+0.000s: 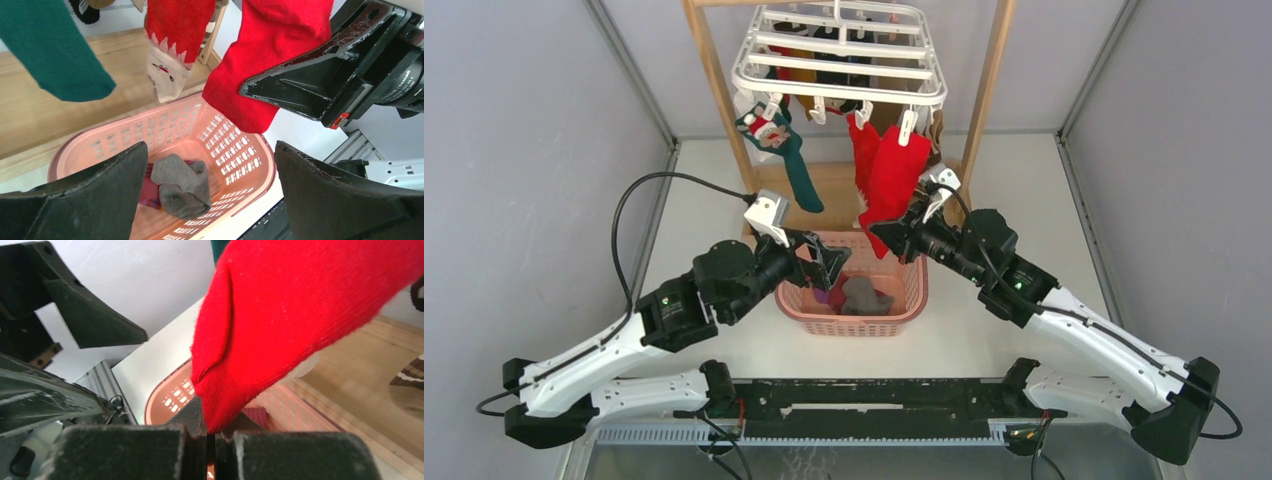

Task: Remove the socks clipped to the hanger
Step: Remove the sock from the hanger.

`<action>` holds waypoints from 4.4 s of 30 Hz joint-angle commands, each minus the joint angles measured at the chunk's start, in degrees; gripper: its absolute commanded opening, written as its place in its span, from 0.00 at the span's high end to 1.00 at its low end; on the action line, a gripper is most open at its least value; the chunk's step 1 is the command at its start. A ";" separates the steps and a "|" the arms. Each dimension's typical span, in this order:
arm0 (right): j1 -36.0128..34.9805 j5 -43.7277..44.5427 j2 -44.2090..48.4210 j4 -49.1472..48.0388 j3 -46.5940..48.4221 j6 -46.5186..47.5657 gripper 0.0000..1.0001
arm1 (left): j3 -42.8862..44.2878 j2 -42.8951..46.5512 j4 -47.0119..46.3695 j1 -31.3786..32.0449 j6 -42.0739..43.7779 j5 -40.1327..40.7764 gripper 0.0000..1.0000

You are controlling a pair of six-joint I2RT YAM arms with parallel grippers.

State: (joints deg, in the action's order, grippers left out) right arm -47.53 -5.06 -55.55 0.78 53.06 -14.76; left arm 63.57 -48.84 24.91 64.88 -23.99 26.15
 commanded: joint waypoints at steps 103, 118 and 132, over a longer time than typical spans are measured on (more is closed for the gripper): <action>16.26 2.12 -8.43 -7.22 22.08 1.50 0.08 | -9.44 -6.09 -23.59 -6.61 7.56 -3.07 0.68; 16.14 4.61 -11.12 -13.19 22.05 0.51 0.24 | -9.69 -6.00 -23.49 -6.70 7.65 -3.49 0.68; 17.44 3.43 -13.26 -15.42 23.09 -0.91 0.38 | -10.37 -5.75 -23.46 -6.86 7.73 -3.82 0.68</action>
State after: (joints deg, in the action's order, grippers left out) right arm -30.44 -1.39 -69.01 -11.03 73.58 -14.85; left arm 51.48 -56.21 2.31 58.52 -17.50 23.29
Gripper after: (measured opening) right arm 0.625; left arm 0.320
